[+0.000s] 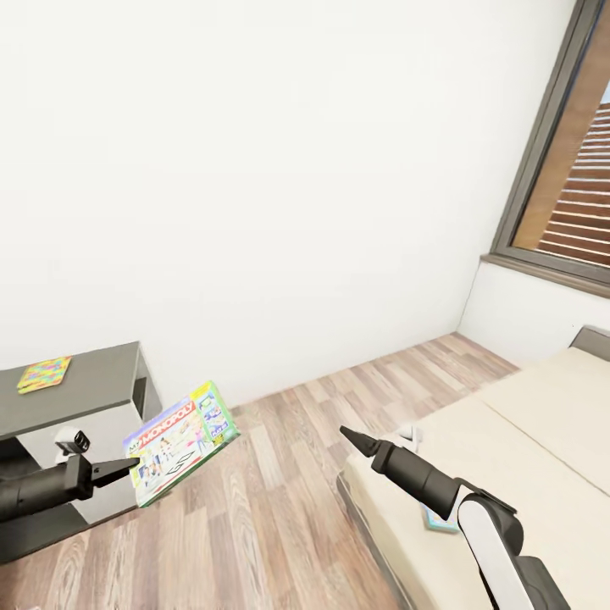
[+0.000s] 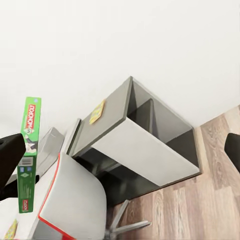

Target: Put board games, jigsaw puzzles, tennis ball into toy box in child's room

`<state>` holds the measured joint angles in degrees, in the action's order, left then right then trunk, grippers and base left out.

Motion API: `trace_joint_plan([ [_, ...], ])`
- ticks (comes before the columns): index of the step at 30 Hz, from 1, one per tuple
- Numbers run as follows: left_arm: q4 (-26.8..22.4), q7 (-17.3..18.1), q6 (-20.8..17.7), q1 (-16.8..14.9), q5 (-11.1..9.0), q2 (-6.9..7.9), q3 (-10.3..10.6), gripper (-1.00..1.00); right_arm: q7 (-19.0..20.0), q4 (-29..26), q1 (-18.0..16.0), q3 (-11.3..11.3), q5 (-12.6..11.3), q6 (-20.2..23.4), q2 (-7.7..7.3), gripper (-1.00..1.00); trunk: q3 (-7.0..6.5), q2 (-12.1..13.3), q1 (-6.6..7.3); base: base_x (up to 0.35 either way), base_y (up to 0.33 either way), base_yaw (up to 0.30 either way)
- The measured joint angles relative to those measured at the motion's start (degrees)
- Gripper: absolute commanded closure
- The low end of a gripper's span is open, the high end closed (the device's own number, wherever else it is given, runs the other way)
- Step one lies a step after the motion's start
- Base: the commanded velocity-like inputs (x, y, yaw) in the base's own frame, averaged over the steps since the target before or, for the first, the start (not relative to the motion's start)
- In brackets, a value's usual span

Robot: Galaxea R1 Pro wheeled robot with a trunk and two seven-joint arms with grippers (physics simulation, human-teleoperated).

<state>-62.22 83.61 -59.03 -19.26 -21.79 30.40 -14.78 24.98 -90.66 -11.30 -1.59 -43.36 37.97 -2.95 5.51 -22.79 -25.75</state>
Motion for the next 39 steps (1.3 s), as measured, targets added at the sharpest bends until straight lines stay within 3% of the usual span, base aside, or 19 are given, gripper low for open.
trace_joint_plan([
  [17,0.0,0.0,0.1,0.0,0.0,-0.07,0.1,1.0,0.0,0.0,0.0,-0.4,0.0,-0.1,0.0,-1.0,-0.33,0.0,0.0,0.0,0.0,0.286],
  [24,0.0,0.0,0.1,0.0,0.1,-0.09,0.1,1.0,0.2,0.0,0.0,-2.3,0.1,-3.9,-0.03,-1.0,-0.47,0.0,0.0,0.0,0.0,0.286],
  [39,0.0,0.1,0.1,0.0,0.0,-0.04,0.0,1.0,0.2,0.1,0.0,-2.6,0.1,-4.3,-0.09,-1.0,-0.75,0.0,0.0,0.0,0.0,0.284],
])
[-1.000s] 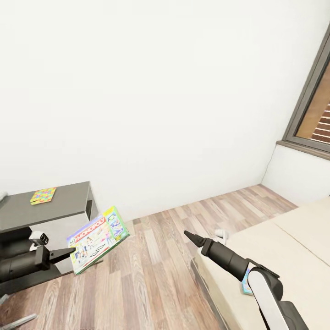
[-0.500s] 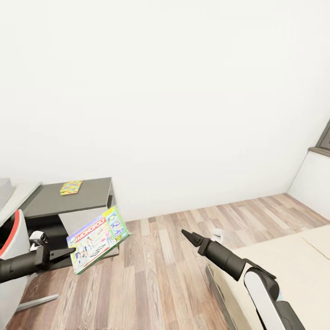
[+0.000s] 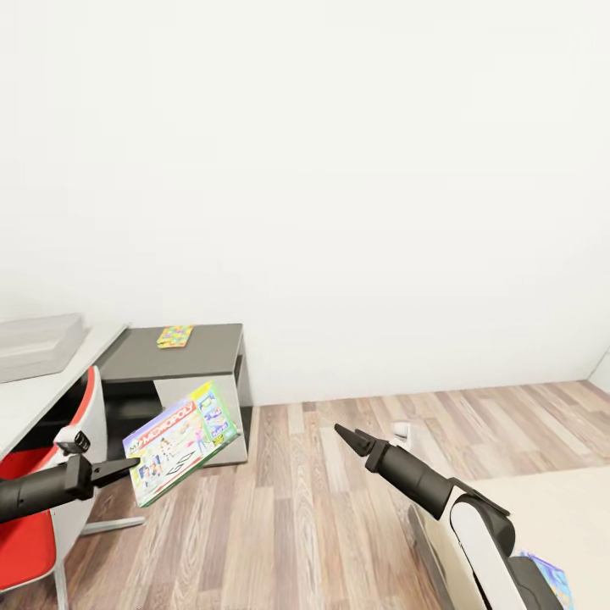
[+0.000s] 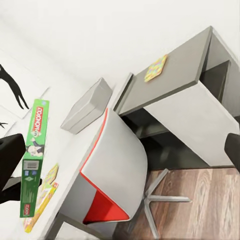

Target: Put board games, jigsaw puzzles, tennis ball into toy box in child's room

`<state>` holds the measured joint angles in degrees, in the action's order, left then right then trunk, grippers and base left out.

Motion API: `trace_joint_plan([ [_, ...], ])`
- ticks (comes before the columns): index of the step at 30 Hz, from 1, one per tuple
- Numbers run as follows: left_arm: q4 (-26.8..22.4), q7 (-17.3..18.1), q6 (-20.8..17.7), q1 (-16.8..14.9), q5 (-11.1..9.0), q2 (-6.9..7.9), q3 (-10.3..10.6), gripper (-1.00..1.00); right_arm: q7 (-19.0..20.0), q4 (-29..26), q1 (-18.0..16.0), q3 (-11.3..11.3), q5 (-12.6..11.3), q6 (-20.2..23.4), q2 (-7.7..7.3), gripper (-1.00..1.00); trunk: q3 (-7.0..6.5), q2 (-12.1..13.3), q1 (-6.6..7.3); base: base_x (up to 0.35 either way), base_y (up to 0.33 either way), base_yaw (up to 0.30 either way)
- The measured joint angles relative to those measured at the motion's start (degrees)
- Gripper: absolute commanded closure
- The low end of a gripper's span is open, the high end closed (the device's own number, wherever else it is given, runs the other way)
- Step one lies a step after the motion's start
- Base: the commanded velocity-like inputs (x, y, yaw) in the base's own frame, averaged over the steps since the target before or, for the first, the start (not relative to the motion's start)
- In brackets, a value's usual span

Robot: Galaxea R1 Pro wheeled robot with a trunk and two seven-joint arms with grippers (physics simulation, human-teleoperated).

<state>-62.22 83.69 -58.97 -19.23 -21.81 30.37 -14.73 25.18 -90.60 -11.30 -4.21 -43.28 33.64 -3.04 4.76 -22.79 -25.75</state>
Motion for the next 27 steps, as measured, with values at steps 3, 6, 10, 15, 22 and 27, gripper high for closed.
trace_joint_plan([
  [3,0.0,0.1,0.1,0.0,-0.3,0.02,0.0,1.0,0.0,-0.1,0.0,0.0,-0.1,0.0,-0.01,-1.0,-0.01,0.0,0.0,0.0,0.0,0.121],
  [6,0.0,0.2,0.2,0.0,-0.5,0.03,0.0,1.0,0.0,-0.1,0.0,0.0,-0.1,0.0,-0.01,-1.0,-0.01,0.0,0.0,0.0,0.0,0.034],
  [10,0.0,0.1,0.3,0.0,-0.5,-0.02,0.0,1.0,0.0,-0.2,0.0,0.0,-0.1,0.0,-0.04,-1.0,-0.01,0.0,0.01,0.047,0.0,0.006],
  [15,0.0,0.1,0.4,0.0,-0.5,-0.01,0.0,1.0,-0.3,-0.2,-0.1,0.2,-0.1,0.5,-0.3,-1.0,-0.01,0.0,0.03,0.239,-0.048,0.001],
  [22,0.0,0.2,0.4,0.0,-0.5,-0.04,-0.3,1.0,-13.0,-0.3,-0.7,0.7,-0.6,5.3,-0.25,-1.0,-0.01,0.0,0.03,0.293,-0.042,0.0],
  [27,0.0,0.2,0.4,0.1,-0.5,-0.05,-1.7,1.0,-17.7,-0.3,-1.7,0.3,-1.2,7.4,-0.02,-1.0,-0.01,0.0,0.01,0.19,-0.003,0.0],
])
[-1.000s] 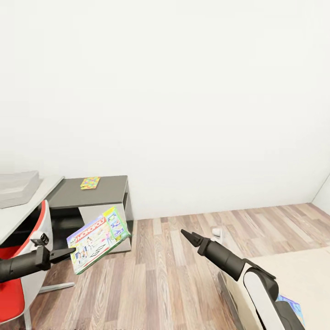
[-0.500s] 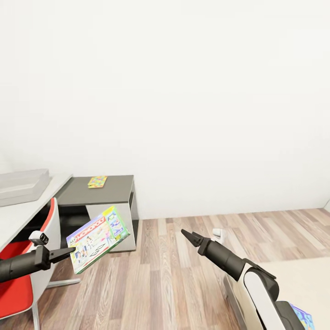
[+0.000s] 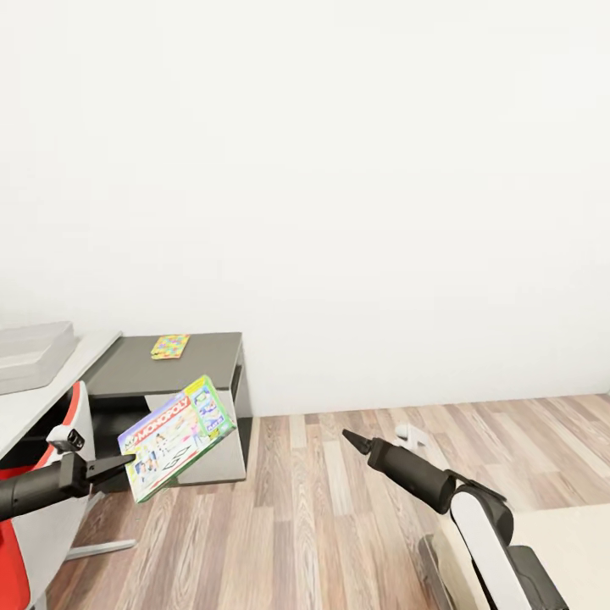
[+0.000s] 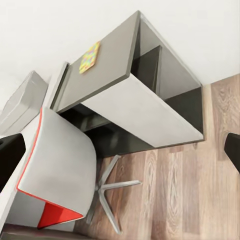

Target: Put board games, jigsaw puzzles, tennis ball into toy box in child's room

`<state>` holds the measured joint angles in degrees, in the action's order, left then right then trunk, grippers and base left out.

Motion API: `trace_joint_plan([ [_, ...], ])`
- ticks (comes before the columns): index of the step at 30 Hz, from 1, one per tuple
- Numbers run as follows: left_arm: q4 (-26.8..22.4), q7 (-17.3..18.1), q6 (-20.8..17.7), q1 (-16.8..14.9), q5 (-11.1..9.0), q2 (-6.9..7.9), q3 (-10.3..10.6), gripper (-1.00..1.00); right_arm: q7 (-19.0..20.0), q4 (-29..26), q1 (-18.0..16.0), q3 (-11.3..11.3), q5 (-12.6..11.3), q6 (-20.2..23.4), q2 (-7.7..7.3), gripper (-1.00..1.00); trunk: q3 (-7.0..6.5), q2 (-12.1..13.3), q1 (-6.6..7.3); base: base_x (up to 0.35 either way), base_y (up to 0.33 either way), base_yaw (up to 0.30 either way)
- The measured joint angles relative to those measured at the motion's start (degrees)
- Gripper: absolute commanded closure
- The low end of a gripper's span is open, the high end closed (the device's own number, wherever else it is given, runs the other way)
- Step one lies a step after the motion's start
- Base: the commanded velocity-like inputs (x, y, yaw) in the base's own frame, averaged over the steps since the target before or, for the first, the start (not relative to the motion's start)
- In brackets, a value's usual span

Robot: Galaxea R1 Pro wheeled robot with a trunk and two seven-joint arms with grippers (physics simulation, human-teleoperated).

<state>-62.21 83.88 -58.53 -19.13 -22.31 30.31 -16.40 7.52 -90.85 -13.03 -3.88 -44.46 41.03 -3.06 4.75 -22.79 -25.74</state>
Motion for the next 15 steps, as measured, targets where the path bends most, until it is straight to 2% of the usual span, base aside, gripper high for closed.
trace_joint_plan([
  [9,0.0,-0.1,0.1,0.0,-0.1,-0.01,-0.3,1.0,-0.4,0.0,-0.1,-0.2,0.3,-0.1,0.08,-1.0,0.0,0.0,0.0,0.033,0.0,0.0],
  [15,0.0,-0.1,0.1,0.0,0.0,-0.01,-0.3,1.0,-0.4,0.0,-0.1,-0.3,0.4,-0.2,0.1,-1.0,0.0,0.0,0.01,0.187,0.0,0.0],
])
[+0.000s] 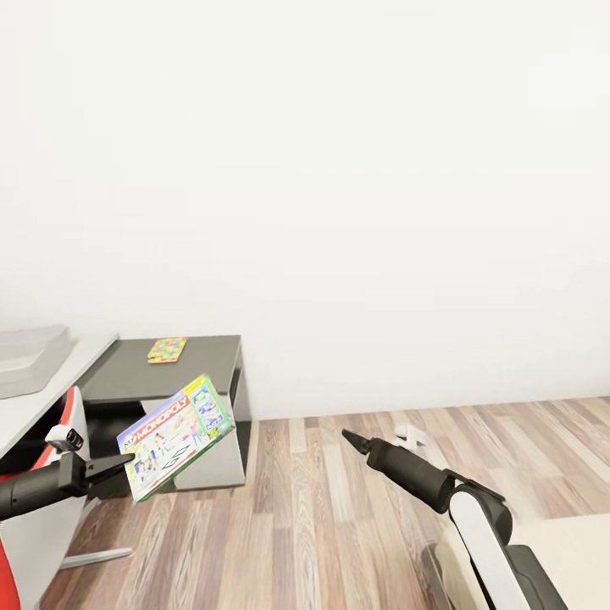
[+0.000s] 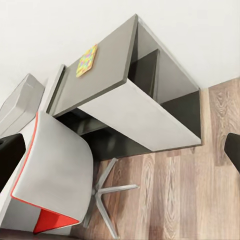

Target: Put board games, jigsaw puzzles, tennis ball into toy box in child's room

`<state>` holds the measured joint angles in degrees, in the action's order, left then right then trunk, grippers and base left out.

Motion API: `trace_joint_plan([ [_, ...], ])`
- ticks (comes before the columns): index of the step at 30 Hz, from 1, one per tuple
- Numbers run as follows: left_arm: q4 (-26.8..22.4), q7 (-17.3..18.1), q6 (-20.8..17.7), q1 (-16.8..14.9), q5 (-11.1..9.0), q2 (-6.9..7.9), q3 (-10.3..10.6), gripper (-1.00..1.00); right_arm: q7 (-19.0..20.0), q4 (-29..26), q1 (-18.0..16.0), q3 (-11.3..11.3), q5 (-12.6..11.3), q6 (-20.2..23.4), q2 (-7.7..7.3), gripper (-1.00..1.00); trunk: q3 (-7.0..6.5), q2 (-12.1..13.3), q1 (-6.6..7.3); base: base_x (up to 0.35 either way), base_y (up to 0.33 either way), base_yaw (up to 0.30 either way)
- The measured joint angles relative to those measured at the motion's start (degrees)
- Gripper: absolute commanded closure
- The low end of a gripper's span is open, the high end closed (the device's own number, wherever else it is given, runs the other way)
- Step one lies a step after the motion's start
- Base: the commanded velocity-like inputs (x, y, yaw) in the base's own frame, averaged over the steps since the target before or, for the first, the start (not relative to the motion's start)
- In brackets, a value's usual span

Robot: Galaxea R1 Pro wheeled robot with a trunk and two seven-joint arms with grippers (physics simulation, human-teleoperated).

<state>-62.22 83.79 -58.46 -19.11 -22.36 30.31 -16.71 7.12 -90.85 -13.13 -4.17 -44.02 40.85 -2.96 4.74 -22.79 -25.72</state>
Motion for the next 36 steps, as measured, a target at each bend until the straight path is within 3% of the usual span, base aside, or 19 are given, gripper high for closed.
trace_joint_plan([
  [9,0.0,0.0,0.0,0.0,0.0,0.0,0.0,1.0,-0.1,0.0,0.0,0.0,0.0,0.0,0.0,-1.0,0.0,0.0,-0.01,0.19,-0.05,0.0],
  [36,0.0,0.0,0.1,0.0,0.0,0.0,0.0,1.0,0.0,-0.1,0.0,-0.2,0.1,0.0,0.0,-1.0,0.0,0.0,-0.02,-0.017,0.041,0.0],
])
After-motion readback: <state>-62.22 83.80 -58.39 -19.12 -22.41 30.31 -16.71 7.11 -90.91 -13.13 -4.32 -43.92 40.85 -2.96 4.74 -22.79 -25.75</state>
